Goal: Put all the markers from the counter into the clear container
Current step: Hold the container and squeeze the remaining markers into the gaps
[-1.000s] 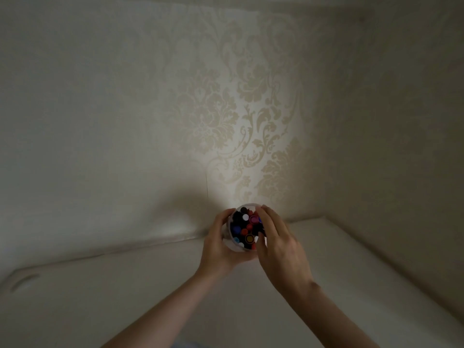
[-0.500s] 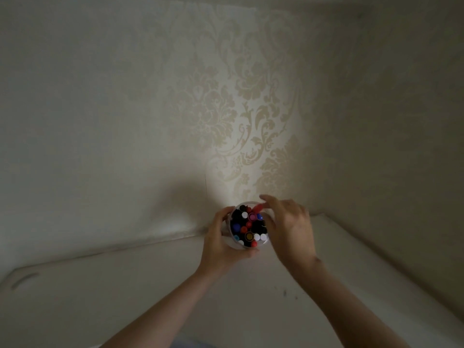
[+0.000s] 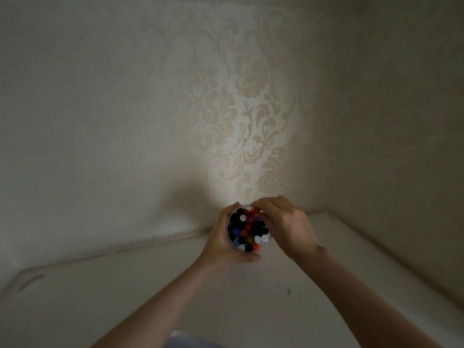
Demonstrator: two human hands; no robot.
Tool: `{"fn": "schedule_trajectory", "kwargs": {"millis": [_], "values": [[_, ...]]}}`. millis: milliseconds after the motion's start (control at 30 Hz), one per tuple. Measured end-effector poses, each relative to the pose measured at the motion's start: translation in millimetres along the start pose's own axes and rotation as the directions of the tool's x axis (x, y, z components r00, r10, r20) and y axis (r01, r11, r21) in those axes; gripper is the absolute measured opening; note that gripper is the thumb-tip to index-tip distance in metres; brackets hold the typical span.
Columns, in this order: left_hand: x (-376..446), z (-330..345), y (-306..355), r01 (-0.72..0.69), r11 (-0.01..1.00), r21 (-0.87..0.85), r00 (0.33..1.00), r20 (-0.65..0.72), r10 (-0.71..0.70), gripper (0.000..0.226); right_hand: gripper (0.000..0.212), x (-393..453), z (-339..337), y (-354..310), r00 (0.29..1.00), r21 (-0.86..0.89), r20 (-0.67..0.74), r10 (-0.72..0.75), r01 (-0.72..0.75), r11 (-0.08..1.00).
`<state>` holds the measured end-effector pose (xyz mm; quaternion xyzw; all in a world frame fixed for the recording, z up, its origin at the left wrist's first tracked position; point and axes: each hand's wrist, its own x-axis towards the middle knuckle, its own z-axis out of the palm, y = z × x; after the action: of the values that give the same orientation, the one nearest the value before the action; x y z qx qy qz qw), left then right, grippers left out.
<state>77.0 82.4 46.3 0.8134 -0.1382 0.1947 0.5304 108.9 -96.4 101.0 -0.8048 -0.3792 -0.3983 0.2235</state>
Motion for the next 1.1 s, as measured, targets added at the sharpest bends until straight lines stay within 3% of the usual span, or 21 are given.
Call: {"fn": "schedule_trajectory", "kwargs": {"millis": [200,433,533,633,733,800,900,967,1100], "values": [[8,-12,3,0.028,0.999,0.02,0.992,0.123,-0.03,0.106,0.012,1,6,5,0.987,-0.078,-0.161,0.022,-0.035,0.996],[0,-2,2,-0.008,1.0,0.011,0.998,-0.056,0.009,0.094,0.006,-4,18,-7,0.947,-0.209,-0.307,0.092,-0.162,0.965],[1,3,9,-0.013,1.0,-0.007,0.996,-0.088,0.012,0.092,0.012,4,21,-11,0.924,-0.216,-0.319,0.209,-0.286,0.934],[1,6,9,0.002,1.0,-0.024,0.994,-0.113,-0.005,0.092,0.012,4,27,-19,0.917,-0.175,-0.257,0.303,-0.353,0.919],[-2,-1,3,0.019,0.999,-0.037,0.992,-0.123,-0.024,0.092,0.012,0,24,-20,0.923,0.148,-0.143,0.358,-0.337,0.93],[-4,-5,0,0.015,1.0,-0.027,0.994,-0.103,-0.018,0.095,0.009,1,18,-22,0.879,0.348,-0.054,0.473,-0.428,0.834],[-5,-5,-3,0.006,1.0,-0.023,0.995,-0.095,-0.008,0.097,0.014,6,15,-22,0.775,0.497,0.086,0.627,-0.578,0.647],[-6,-4,-3,0.006,1.0,-0.03,0.995,-0.1,-0.009,0.097,0.02,8,14,-20,0.764,0.501,0.154,0.627,-0.607,0.616],[-5,-2,1,0.011,0.999,-0.045,0.993,-0.113,-0.016,0.095,0.023,11,14,-19,0.802,0.403,0.128,0.583,-0.579,0.708]]}}
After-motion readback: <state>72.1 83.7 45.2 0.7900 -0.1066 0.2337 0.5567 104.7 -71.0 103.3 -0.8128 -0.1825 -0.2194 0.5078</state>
